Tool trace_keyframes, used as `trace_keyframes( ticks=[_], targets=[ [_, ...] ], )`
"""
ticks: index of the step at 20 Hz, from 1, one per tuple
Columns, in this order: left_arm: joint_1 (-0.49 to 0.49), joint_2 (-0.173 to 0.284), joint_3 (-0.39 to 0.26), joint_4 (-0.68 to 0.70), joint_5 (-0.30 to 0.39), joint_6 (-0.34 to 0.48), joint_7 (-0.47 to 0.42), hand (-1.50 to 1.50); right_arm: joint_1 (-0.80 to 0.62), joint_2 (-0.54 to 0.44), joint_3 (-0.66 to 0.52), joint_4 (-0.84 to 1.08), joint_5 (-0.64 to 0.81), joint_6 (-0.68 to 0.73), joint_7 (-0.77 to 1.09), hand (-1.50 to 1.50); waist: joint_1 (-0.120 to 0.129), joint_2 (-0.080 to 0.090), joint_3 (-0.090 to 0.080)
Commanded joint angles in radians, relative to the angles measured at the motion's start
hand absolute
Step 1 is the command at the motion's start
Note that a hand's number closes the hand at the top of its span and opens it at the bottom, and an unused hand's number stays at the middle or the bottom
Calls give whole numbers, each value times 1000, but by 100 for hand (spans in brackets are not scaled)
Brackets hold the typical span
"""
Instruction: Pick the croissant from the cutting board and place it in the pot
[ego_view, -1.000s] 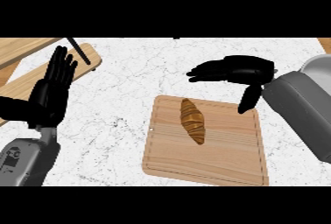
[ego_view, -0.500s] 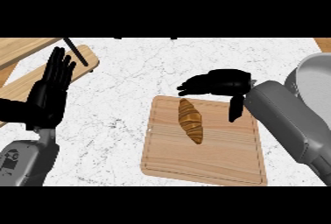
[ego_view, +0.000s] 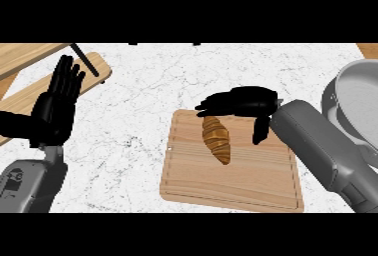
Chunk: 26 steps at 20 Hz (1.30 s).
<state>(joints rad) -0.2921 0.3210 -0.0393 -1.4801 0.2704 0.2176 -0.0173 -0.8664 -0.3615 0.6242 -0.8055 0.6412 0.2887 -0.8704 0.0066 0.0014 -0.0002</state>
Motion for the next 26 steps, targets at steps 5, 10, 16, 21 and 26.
trace_keyframes(
  ticks=[5,10,16,21,26],
  targets=[
    [-2,-15,21,-71,-29,3,79,0,29,75,-51,-32,106,31,77,-150,-3,-3,0],
    [36,-32,39,-46,-28,-46,9,0,18,171,-60,82,173,-12,71,-150,2,-1,0],
    [70,-21,57,-87,-42,-50,54,0,56,267,-54,175,255,-104,44,-150,7,0,0],
    [-36,-18,101,31,-30,-97,16,0,-7,290,-105,282,280,-103,-45,-150,5,4,0],
    [-32,-65,50,-6,-86,-32,52,0,73,269,-69,200,315,-211,-177,150,-2,2,1]
  ],
)
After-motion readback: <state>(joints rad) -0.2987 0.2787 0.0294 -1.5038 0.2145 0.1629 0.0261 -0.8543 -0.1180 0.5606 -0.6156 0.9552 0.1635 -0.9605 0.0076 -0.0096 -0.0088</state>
